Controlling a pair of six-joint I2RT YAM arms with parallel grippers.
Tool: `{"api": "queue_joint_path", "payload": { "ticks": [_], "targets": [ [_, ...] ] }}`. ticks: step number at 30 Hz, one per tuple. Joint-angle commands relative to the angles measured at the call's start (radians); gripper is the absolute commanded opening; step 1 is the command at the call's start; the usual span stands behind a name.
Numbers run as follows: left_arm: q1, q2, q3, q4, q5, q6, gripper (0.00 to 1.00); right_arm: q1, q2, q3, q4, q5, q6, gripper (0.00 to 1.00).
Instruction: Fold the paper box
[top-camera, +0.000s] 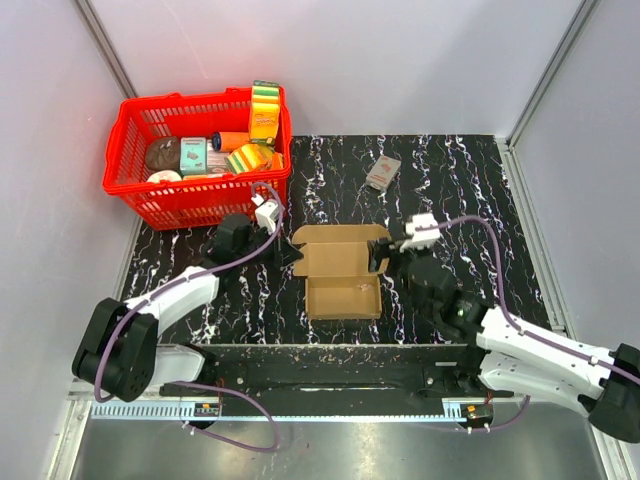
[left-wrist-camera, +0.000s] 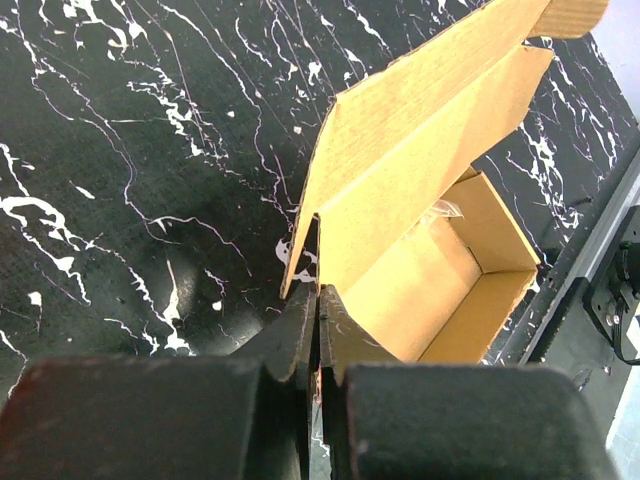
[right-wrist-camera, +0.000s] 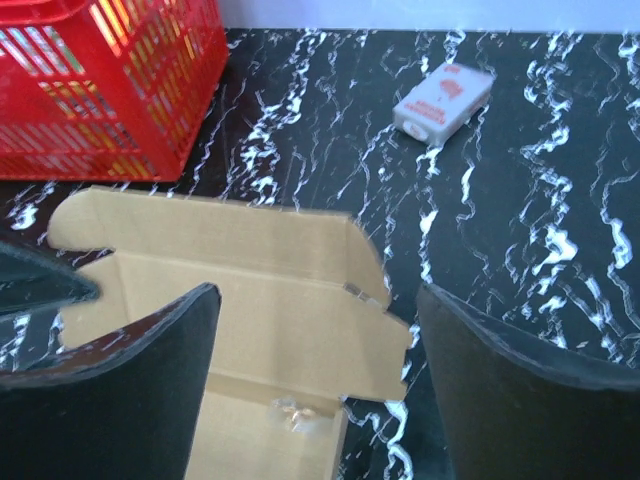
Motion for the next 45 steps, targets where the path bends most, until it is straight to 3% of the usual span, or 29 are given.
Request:
{"api": "queue_joint_path", "payload": {
  "ticks": [1, 2, 6, 11, 14, 19, 25, 35, 41, 45],
  "targets": [
    [-0.005, -0.047, -0.039, 0.164, 0.000, 0.028, 0.00, -0.154, 0.115, 0.218, -0.292, -0.250, 0.036, 0.93],
    [-0.005, -0.049, -0.042, 0.166, 0.000, 0.029, 0.00, -0.179, 0.135, 0.242, -0.347, -0.349, 0.038, 0.94],
    [-0.008, -0.069, -0.051, 0.154, -0.029, 0.034, 0.00, -0.276, 0.175, 0.302, -0.423, -0.493, 0.030, 0.99],
    [-0.010, -0.090, -0.059, 0.141, -0.056, 0.045, 0.00, -0.429, 0.132, 0.291, -0.472, -0.746, 0.010, 0.78],
    [-0.010, -0.092, -0.052, 0.131, -0.071, 0.057, 0.00, -0.483, 0.146, 0.296, -0.498, -0.819, 0.001, 0.73],
    [-0.010, -0.097, -0.053, 0.118, -0.083, 0.089, 0.00, -0.544, 0.220, 0.323, -0.510, -0.879, -0.054, 0.73],
    [-0.010, -0.098, -0.061, 0.134, -0.085, 0.103, 0.00, -0.670, 0.324, 0.331, -0.434, -1.065, -0.131, 0.74],
    [-0.010, -0.078, -0.055, 0.145, -0.062, 0.106, 0.00, -0.730, 0.479, 0.356, -0.320, -1.348, -0.183, 0.66],
    [-0.010, -0.075, -0.048, 0.145, -0.053, 0.106, 0.00, -0.730, 0.533, 0.379, -0.316, -1.381, -0.195, 0.59],
    [-0.010, -0.075, -0.048, 0.145, -0.053, 0.103, 0.00, -0.730, 0.539, 0.388, -0.325, -1.386, -0.191, 0.47]
  ]
}}
